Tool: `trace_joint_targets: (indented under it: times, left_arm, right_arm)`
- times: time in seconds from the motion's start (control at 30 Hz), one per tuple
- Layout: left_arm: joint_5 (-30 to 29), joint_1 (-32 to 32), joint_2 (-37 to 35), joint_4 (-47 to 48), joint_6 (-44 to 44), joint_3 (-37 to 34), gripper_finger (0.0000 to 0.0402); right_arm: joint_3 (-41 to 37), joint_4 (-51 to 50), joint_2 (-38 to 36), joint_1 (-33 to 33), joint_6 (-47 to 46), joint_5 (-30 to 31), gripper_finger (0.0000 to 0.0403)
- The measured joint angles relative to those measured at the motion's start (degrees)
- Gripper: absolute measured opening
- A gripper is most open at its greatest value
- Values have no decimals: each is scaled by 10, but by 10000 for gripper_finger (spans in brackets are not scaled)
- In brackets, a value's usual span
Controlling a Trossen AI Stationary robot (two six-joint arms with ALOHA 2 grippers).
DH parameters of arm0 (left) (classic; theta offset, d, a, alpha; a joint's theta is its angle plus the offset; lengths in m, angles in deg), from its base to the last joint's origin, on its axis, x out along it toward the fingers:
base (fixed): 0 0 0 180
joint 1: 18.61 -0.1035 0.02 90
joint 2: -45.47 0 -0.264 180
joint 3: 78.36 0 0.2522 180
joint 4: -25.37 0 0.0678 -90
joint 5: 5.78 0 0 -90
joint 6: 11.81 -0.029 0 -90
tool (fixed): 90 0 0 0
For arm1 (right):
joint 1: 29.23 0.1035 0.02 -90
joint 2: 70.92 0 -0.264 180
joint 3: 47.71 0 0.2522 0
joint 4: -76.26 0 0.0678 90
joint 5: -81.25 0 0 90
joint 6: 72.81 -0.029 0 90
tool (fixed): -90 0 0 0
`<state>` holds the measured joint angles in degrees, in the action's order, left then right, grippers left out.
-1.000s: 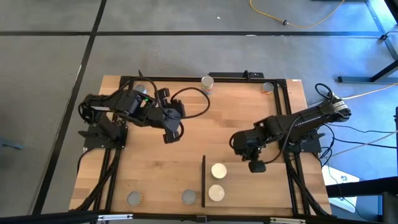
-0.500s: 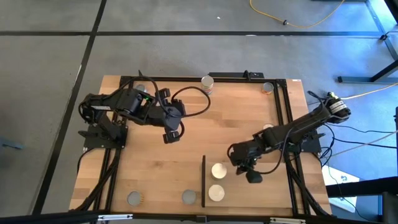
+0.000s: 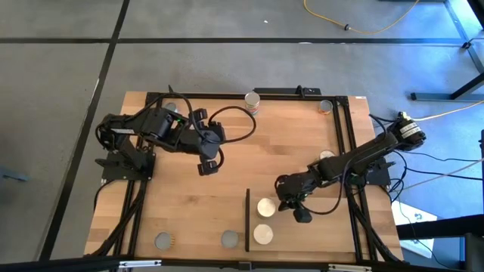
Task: Pick and place cans onto a shelf
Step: Put the bottom canned tomatoes on the shelf, then adjust the canned carrots on the shelf
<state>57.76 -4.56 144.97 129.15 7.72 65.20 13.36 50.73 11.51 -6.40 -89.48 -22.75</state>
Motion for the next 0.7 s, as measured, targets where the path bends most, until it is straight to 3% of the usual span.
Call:
trace_joint_targets:
  times: [0.4, 0.7]
  left_arm:
    - [8, 0, 0, 0, 11, 0, 0]
    - [9, 0, 0, 0, 10, 0, 0]
  right_arm:
    - [0, 103, 57, -1, 54, -2, 5]
    - [0, 86, 51, -5, 49, -59, 5]
